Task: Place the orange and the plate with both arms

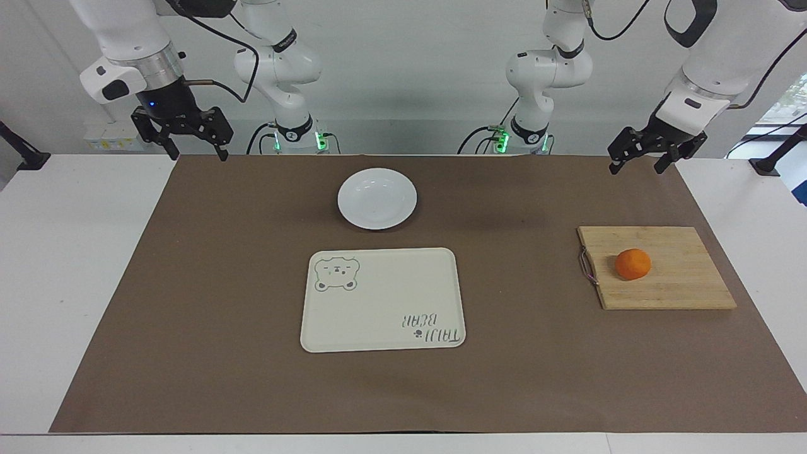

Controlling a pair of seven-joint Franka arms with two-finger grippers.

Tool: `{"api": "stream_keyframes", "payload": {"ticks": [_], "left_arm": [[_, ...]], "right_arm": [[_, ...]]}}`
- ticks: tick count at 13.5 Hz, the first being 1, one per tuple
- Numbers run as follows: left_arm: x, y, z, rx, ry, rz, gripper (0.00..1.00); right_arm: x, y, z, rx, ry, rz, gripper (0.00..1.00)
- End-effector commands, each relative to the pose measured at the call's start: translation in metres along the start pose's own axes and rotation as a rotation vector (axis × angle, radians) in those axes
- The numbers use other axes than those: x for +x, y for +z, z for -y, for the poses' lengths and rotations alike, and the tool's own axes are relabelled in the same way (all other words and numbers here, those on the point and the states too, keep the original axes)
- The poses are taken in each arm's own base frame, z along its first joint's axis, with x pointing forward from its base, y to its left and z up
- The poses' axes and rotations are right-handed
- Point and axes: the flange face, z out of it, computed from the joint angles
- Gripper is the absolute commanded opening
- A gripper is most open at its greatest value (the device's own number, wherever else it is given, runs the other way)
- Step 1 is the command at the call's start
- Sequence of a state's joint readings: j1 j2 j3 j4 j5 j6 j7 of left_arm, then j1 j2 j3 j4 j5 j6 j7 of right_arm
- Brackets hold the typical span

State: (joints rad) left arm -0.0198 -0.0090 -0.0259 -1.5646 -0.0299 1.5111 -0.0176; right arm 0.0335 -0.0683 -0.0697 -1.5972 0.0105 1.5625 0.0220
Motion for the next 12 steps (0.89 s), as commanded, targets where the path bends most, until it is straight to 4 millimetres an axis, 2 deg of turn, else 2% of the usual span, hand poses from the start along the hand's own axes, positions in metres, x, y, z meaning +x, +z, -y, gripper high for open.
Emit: {"api": "stream_keyframes", "payload": {"ticks": [1, 12], "left_arm": [[0.004, 0.012, 0.009, 0.012, 0.035, -0.005, 1.00], [0.020, 0.080, 0.076, 0.015, 0.140, -0.052, 1.00]], "right_arm": [[0.000, -0.002, 0.001, 0.013, 0.024, 0.012, 1.00], [0.000, -0.002, 0.001, 0.013, 0.024, 0.012, 1.00]]}}
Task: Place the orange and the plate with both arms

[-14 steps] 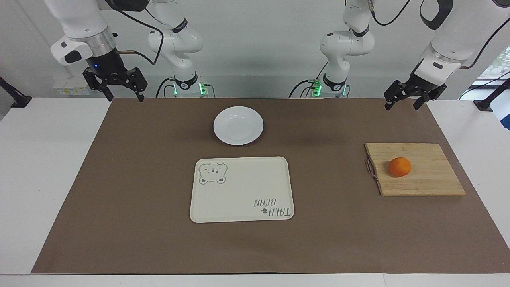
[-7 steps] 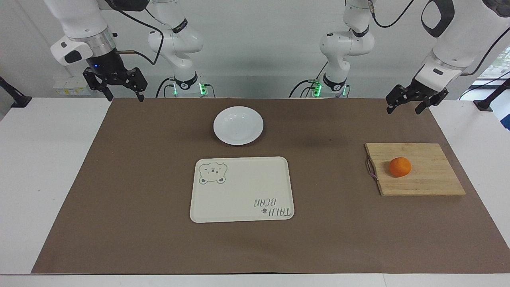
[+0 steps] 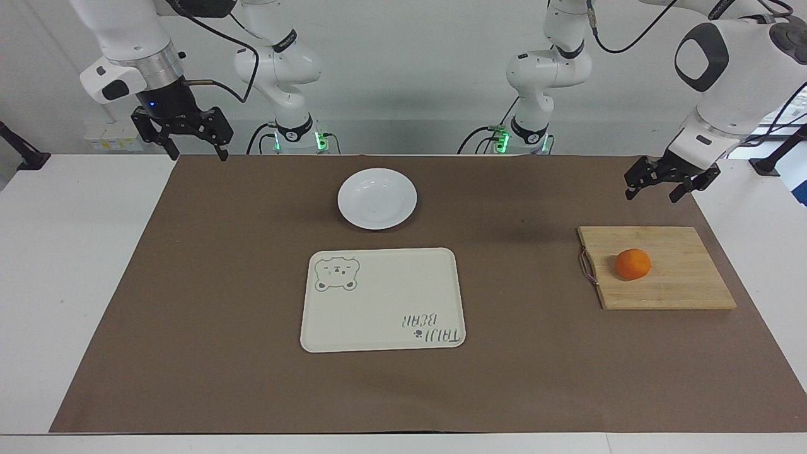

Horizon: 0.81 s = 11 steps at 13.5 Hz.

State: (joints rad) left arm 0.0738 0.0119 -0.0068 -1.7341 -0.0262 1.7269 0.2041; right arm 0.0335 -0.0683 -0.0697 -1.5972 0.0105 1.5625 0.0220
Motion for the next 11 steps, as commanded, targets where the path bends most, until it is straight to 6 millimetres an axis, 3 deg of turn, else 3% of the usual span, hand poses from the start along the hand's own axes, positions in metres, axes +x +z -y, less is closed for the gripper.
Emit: {"api": "stream_keyframes", "payload": {"ticks": [1, 6, 9, 11], "left_arm": [[-0.001, 0.017, 0.016, 0.014, 0.043, -0.020, 1.00], [0.013, 0.053, 0.046, 0.015, 0.067, -0.028, 1.00], [0.021, 0.085, 0.064, 0.011, 0.071, -0.017, 1.00], [0.022, 0.107, 0.066, 0.010, 0.079, -0.014, 1.00]], "right_arm": [[0.000, -0.003, 0.001, 0.013, 0.024, 0.011, 1.00], [0.000, -0.002, 0.001, 0.013, 0.024, 0.012, 1.00], [0.000, -0.002, 0.001, 0.013, 0.024, 0.012, 1.00], [0.000, -0.002, 0.001, 0.013, 0.024, 0.012, 1.00]]}}
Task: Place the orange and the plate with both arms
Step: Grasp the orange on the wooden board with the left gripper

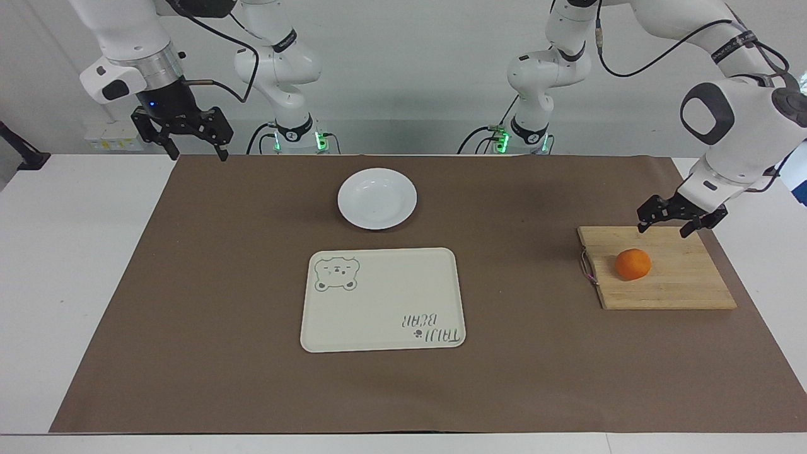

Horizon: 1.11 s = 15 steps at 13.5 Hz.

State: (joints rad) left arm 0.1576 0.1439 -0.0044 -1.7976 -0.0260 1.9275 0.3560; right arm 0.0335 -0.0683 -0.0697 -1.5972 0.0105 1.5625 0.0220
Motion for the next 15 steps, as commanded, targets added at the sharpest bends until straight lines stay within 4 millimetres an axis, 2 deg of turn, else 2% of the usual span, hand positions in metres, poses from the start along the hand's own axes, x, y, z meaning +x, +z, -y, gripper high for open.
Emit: {"api": "stream_keyframes", "payload": {"ticks": [1, 7, 10, 15], "left_arm": [[-0.003, 0.029, 0.007, 0.015, 0.022, -0.022, 1.00], [0.002, 0.080, 0.009, 0.013, 0.013, -0.015, 1.00], [-0.004, 0.112, 0.010, 0.011, 0.008, -0.014, 1.00], [-0.007, 0.125, 0.008, 0.015, 0.015, -0.021, 1.00]], "right_arm": [[0.000, -0.002, 0.001, 0.013, 0.024, 0.012, 1.00], [0.000, -0.002, 0.001, 0.013, 0.024, 0.012, 1.00], [0.000, -0.002, 0.001, 0.013, 0.024, 0.012, 1.00], [0.000, -0.002, 0.001, 0.013, 0.024, 0.012, 1.00]]}}
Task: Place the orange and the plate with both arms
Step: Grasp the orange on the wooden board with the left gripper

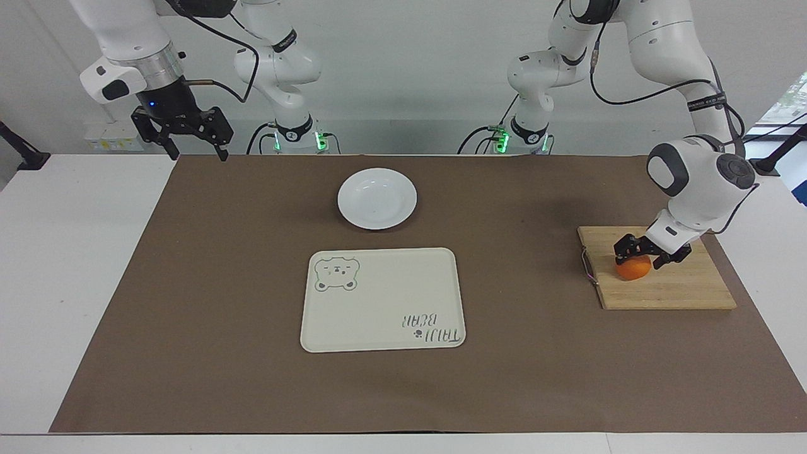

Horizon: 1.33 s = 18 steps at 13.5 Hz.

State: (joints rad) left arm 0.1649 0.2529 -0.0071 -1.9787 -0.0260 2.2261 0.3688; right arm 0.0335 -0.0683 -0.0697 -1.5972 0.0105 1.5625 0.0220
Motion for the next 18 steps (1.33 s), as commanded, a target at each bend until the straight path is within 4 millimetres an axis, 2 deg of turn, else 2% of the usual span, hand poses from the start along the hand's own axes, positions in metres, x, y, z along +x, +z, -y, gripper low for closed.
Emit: {"api": "stream_keyframes", "payload": {"ticks": [1, 2, 3, 5, 8, 10, 14, 18], "left_arm": [[-0.004, 0.006, 0.002, 0.011, 0.016, -0.015, 0.98], [-0.004, 0.009, 0.002, 0.010, 0.022, -0.015, 0.59], [-0.004, 0.014, 0.002, 0.008, 0.020, -0.010, 0.02], [0.000, 0.015, 0.002, 0.006, 0.017, -0.015, 0.00], [0.010, -0.007, 0.003, 0.005, 0.017, -0.022, 0.00], [0.019, -0.038, -0.002, -0.003, 0.018, -0.009, 0.00], [0.032, -0.104, -0.009, -0.015, -0.105, 0.023, 0.00], [0.026, -0.167, -0.039, -0.004, -0.218, 0.056, 0.00]], "right_arm": [[0.000, -0.002, 0.001, 0.013, 0.024, 0.014, 1.00], [0.000, -0.002, 0.001, 0.013, 0.024, 0.012, 1.00], [0.000, -0.002, 0.001, 0.013, 0.024, 0.012, 1.00], [-0.001, -0.003, 0.001, 0.013, 0.024, 0.012, 1.00], [0.000, -0.002, 0.001, 0.013, 0.024, 0.012, 1.00], [0.000, -0.003, 0.001, 0.013, 0.024, 0.011, 1.00], [0.000, -0.002, 0.001, 0.013, 0.024, 0.012, 1.00], [0.000, -0.002, 0.001, 0.013, 0.024, 0.012, 1.00]]}}
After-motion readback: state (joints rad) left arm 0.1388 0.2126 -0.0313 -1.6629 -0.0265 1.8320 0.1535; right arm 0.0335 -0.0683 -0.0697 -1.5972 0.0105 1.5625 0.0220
